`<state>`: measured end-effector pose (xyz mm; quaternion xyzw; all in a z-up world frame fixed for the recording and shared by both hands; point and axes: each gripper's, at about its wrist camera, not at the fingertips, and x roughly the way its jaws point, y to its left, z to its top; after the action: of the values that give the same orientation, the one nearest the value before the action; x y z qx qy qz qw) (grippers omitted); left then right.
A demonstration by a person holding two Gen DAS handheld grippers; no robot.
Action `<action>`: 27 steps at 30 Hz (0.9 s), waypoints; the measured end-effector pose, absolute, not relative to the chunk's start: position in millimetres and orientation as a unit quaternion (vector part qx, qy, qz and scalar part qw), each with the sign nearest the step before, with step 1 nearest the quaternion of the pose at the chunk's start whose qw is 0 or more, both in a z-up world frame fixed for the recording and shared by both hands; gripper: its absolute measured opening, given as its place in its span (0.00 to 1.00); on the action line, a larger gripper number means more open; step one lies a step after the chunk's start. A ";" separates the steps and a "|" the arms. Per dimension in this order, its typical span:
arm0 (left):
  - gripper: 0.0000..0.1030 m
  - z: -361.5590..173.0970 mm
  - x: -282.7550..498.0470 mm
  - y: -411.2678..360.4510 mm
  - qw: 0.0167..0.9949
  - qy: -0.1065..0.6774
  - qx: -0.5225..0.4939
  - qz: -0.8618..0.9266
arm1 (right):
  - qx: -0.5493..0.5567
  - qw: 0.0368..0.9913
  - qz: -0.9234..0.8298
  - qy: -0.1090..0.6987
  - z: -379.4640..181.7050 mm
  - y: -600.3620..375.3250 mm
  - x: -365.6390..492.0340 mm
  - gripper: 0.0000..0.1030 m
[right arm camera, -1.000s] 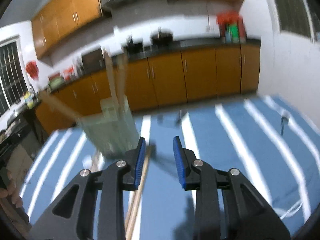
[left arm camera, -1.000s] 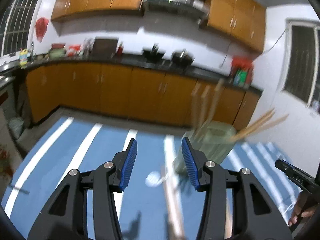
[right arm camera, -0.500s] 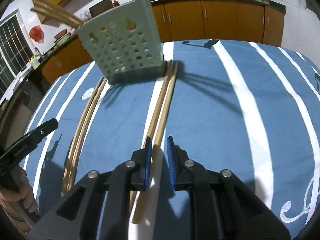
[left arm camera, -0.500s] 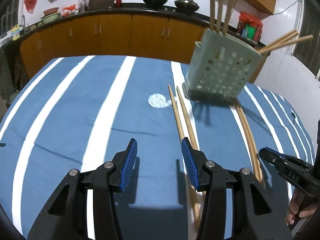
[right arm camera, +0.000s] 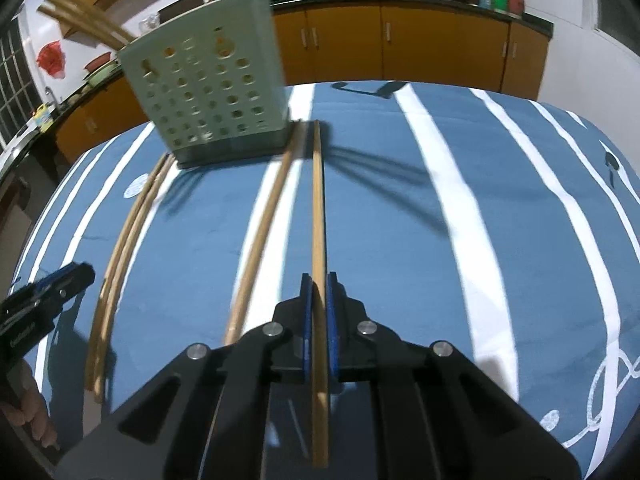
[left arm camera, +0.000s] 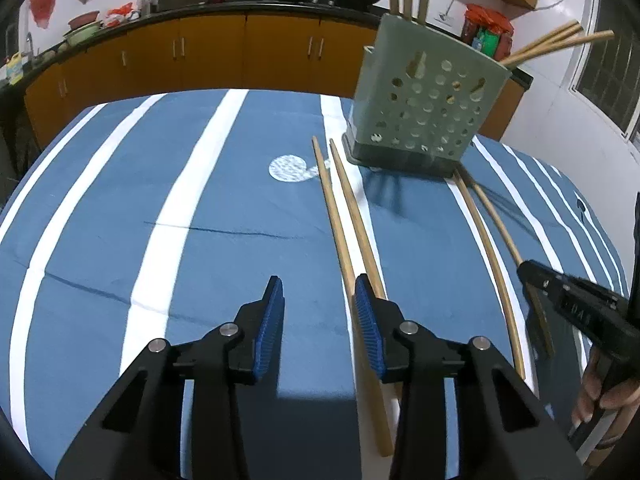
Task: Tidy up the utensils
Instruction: 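Grasp another wooden chopstick with the left tool while the right tool grasps one too, then hold the grasped chopstick on the cloth with the left tool while the right tool holds its own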
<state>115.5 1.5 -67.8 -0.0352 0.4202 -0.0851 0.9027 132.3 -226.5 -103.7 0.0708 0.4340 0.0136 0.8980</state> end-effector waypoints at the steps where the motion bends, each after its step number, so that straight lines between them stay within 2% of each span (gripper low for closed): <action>1: 0.36 -68.5 115.1 0.0 0.902 0.421 -0.033 -0.086 | 0.072 0.898 0.011 0.434 -103.8 -228.6 132.2 0.08; 8: 0.30 -73.2 114.3 -12.1 0.899 0.427 -0.010 -0.092 | 0.075 0.898 0.007 0.433 -104.5 -234.3 132.4 0.08; 13: 0.11 -76.3 116.2 -22.5 0.900 0.428 0.021 -0.081 | 0.077 0.898 0.007 0.433 -104.5 -235.5 132.5 0.08; 15: 0.08 -76.3 119.3 -20.4 0.900 0.429 0.022 -0.076 | 0.076 0.898 0.007 0.433 -104.6 -236.2 132.5 0.08; 27: 0.08 -75.3 132.1 15.6 0.902 0.428 0.006 -0.044 | 0.064 0.902 0.004 0.428 -104.8 -233.7 133.3 0.08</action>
<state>132.1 15.6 -75.3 0.0058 0.4284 -0.0436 0.9025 133.3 -233.7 -104.8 0.0643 0.4277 0.0038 0.9016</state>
